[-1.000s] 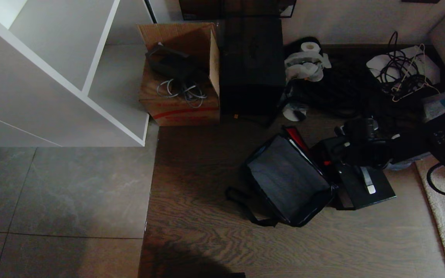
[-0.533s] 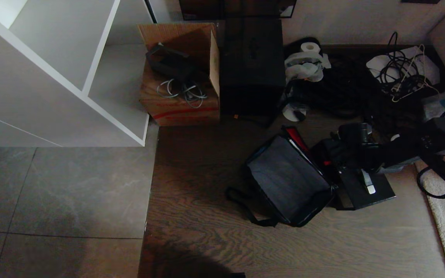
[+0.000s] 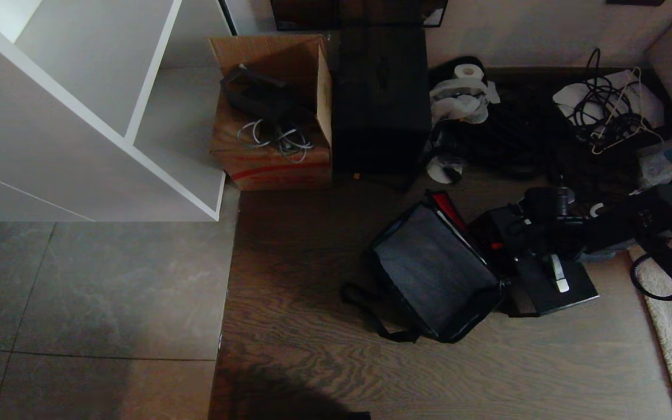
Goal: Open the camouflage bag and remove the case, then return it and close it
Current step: Grip the handle again
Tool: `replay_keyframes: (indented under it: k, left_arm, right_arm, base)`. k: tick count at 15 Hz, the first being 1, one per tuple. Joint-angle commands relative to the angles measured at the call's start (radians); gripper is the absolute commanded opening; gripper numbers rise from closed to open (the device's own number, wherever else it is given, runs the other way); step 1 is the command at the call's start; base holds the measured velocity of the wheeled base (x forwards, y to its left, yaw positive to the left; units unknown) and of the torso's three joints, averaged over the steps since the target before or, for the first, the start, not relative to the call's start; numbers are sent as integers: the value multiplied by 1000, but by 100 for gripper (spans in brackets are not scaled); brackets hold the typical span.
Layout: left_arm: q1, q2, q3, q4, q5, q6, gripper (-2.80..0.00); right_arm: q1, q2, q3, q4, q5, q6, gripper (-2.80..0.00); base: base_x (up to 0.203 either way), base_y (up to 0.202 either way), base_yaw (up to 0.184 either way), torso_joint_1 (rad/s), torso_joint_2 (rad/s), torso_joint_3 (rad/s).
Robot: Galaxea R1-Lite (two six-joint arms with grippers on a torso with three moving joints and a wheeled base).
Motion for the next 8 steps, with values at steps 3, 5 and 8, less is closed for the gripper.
replay_keyframes:
  k: [3, 5, 8]
  left_arm:
    - [0, 0, 0, 0, 0, 0, -280]
    - [0, 0, 0, 0, 0, 0, -280]
    - [0, 0, 0, 0, 0, 0, -280]
  right_arm:
    - [-113, 36, -163, 53, -1, -138, 0]
    - [-147, 73, -249, 118, 1, -150, 0]
    - [-172, 164, -353, 164, 8, -160, 0]
  base:
    - [0, 0, 0, 0, 0, 0]
    - [0, 0, 0, 0, 0, 0]
    - [0, 0, 0, 0, 0, 0]
